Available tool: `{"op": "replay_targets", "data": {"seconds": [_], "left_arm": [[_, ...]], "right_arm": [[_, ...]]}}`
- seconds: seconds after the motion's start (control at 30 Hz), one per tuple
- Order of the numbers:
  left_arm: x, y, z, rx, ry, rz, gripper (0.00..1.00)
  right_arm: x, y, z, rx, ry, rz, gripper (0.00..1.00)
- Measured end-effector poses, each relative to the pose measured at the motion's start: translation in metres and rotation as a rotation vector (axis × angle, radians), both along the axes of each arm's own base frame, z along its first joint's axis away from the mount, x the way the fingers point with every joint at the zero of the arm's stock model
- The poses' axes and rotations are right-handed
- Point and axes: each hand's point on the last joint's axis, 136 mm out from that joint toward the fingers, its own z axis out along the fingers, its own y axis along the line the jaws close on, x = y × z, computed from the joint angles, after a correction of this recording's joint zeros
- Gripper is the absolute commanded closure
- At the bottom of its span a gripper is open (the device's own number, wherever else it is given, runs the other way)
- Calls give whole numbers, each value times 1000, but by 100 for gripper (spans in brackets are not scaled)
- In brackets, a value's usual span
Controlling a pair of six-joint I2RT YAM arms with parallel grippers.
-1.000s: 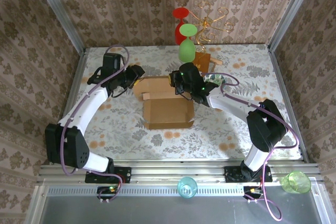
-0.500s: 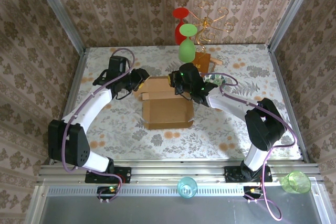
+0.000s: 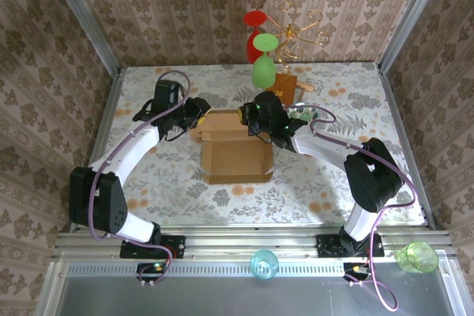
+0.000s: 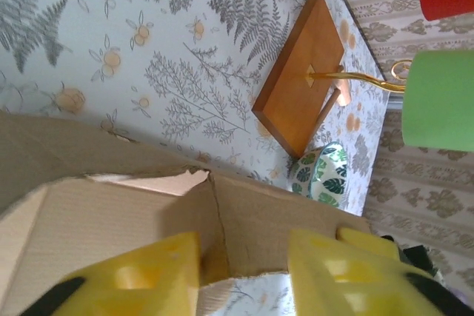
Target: Fold the paper box
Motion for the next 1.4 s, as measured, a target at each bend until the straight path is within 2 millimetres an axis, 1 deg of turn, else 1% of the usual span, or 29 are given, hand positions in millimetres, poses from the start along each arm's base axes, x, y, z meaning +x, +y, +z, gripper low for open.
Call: {"op": "replay_targets", "data": {"seconds": [0.1, 0.17, 0.23, 0.27, 0.3, 0.33, 0.37, 0.47, 0.53, 0.57, 0.63, 0.73, 0.8, 0.87, 1.0, 1.1, 1.17, 1.23, 1.3, 1.4], "left_arm": [[0, 27, 16, 1, -40, 58, 60], [-3, 58, 24, -4, -74, 125, 66], [-8, 87, 19, -3, -78, 194, 74], [-10, 101, 12, -2, -71, 227, 77], [-14, 114, -2, 1, -49, 257, 81], [-17, 121, -17, 1, -21, 274, 84], [-22, 126, -38, 3, 22, 280, 86], [-37, 124, -90, -3, 149, 265, 88], [-46, 116, -118, -11, 213, 240, 89], [-48, 112, -126, -19, 229, 227, 89], [-48, 104, -133, -31, 230, 202, 91], [-43, 90, -129, -44, 190, 160, 92], [-39, 83, -124, -50, 157, 139, 89], [-37, 82, -122, -51, 145, 136, 86], [-38, 86, -118, -18, 133, 129, 82], [-32, 90, -96, 24, 82, 116, 80], [-25, 92, -73, 52, 18, 105, 79], [-21, 95, -57, 75, -32, 98, 79], [-20, 97, -50, 100, -57, 83, 79], [-25, 98, -55, 148, -58, 42, 80]], "right_arm": [[-2, -5, 1, 4, 12, -10, 100], [-5, -8, 8, 13, 13, -16, 100], [-9, -12, 17, 21, 12, -21, 100], [-12, -14, 23, 28, 14, -24, 100], [-14, -15, 28, 36, 13, -27, 100], [-15, -18, 34, 45, 10, -33, 100], [-17, -19, 38, 51, 8, -35, 100], [-20, -22, 42, 58, 13, -40, 100], [-19, -23, 41, 58, 22, -46, 100], [-19, -24, 39, 57, 27, -49, 100], [-19, -26, 39, 57, 30, -54, 100], [-17, -27, 38, 58, 29, -55, 100], [-15, -27, 36, 63, 26, -54, 100], [-13, -26, 31, 63, 31, -50, 100], [-14, -25, 18, 38, 40, -22, 100], [-13, -22, 9, 19, 23, 12, 100], [-12, -19, 2, 10, 7, 45, 100], [-12, -15, -8, 0, -1, 78, 100], [-13, -13, -15, -10, -10, 106, 100], [-11, -10, -13, -15, -45, 155, 100]]}}
